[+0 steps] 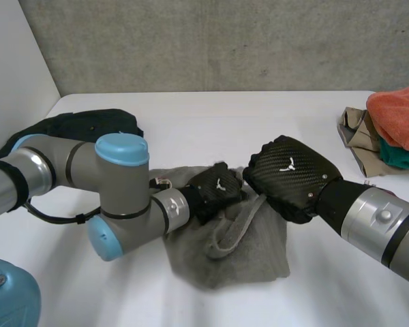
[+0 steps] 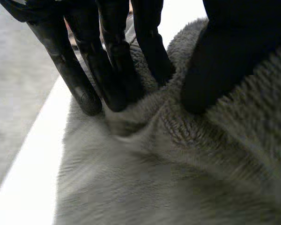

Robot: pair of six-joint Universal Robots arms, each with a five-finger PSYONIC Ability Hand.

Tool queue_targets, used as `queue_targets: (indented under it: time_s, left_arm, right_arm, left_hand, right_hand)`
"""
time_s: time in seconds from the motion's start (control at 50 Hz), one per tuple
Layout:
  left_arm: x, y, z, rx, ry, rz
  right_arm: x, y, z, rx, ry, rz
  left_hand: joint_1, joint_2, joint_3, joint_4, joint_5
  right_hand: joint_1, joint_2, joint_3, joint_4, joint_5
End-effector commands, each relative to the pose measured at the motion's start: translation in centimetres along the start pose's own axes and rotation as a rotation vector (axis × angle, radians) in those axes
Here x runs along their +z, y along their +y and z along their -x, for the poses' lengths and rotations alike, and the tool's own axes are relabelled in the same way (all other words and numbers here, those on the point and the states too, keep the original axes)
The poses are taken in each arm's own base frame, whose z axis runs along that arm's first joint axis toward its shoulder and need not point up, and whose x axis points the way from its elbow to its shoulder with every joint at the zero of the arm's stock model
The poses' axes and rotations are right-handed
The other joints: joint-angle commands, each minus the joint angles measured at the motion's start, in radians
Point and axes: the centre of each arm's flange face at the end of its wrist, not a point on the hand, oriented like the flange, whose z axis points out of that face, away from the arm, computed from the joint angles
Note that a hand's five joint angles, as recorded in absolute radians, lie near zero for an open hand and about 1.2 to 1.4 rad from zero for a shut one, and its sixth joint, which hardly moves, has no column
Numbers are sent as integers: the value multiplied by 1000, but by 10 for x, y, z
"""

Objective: Fold the laundry.

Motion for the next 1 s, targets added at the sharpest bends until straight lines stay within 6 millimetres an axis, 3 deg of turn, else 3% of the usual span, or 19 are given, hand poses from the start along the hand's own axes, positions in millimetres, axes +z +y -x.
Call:
queue_targets:
  time_s: [0.02, 0.08, 0.14, 0.2, 0.22, 0.3, 0.34, 0.42, 0.5, 0.56, 0.58, 0.64, 0.66, 0.74, 0.82, 0.84, 0.92, 1.0]
  left_arm:
    - [4, -18, 96, 92, -609, -35]
    - [-13, -46, 141, 64, -837, -189]
    - [-35, -74, 172, 61, -959, -319]
    - [-53, -90, 189, 64, -1032, -344]
    - [-67, -99, 198, 53, -1084, -347]
    - [-95, -111, 209, 15, -1199, -329]
    - [-106, -113, 209, 0, -1230, -316]
    - [-121, -108, 196, -30, -1238, -259]
    - [-126, -85, 164, -73, -1173, -133]
    - [-123, -61, 122, -120, -1061, -6]
    - [-120, -51, 96, -144, -989, 53]
    - [-115, -35, 61, -187, -896, 128]
    - [-113, -24, 39, -216, -845, 178]
    - [-113, -3, -3, -278, -782, 312]
    - [-121, 8, -19, -305, -785, 441]
    - [-127, 9, -19, -310, -791, 485]
    - [-138, -5, -7, -338, -777, 471]
    - [-148, -23, 13, -359, -719, 379]
  right_arm:
    - [31, 17, -41, -31, 127, 15]
    - [49, 13, -88, -43, 336, 27]
    - [58, -8, -133, -20, 542, -60]
    - [63, -28, -155, -9, 615, -182]
    - [63, -42, -165, -8, 644, -267]
    - [58, -70, -183, 2, 714, -432]
    - [55, -75, -187, 14, 738, -469]
    - [57, -71, -179, 49, 727, -453]
    - [64, -45, -158, 53, 656, -341]
    - [73, -10, -130, 63, 563, -204]
    - [75, -1, -121, 61, 532, -167]
    - [81, 35, -87, 63, 429, -42]
    - [82, 53, -72, 61, 384, 21]
    - [84, 89, -45, 56, 306, 147]
    - [78, 113, -38, 69, 278, 252]
    - [76, 116, -39, 74, 275, 265]
    - [71, 121, -44, 87, 278, 294]
    - [67, 116, -47, 90, 278, 282]
  left_hand:
    - [319, 339, 349, 343, 367]
    - [319, 339, 349, 343, 367]
    - [319, 339, 349, 343, 367]
    - [319, 339, 349, 343, 367]
    - [319, 339, 349, 343, 367]
    - [319, 339, 349, 343, 367]
    - [319, 339, 349, 343, 367]
    - [319, 339, 349, 343, 367]
    - [319, 339, 349, 343, 367]
    - [319, 339, 349, 343, 367]
    - [319, 339, 349, 343, 367]
    - [319, 339, 349, 343, 367]
    - [319, 339, 349, 343, 367]
    - [319, 339, 349, 343, 367]
    - [144, 164, 174, 168, 191]
    - [-25, -5, 4, -2, 22]
    - [-510, -489, -480, -486, -462]
    - [-821, -801, -792, -798, -774]
  right_hand:
    - [277, 217, 210, 198, 204]
    - [277, 217, 210, 198, 204]
    - [277, 217, 210, 198, 204]
    - [277, 217, 210, 198, 204]
    - [277, 217, 210, 198, 204]
    - [277, 217, 210, 198, 204]
    - [277, 217, 210, 198, 204]
    - [277, 217, 210, 198, 204]
    - [277, 217, 210, 198, 204]
    - [277, 217, 210, 198, 204]
    - [277, 217, 210, 198, 204]
    - [277, 217, 210, 198, 204]
    - [277, 217, 210, 198, 204]
    - [277, 217, 210, 198, 204]
    - [277, 217, 210, 198, 204]
    - [277, 217, 210, 198, 204]
    - [277, 217, 210, 198, 204]
    - [277, 217, 210, 198, 204]
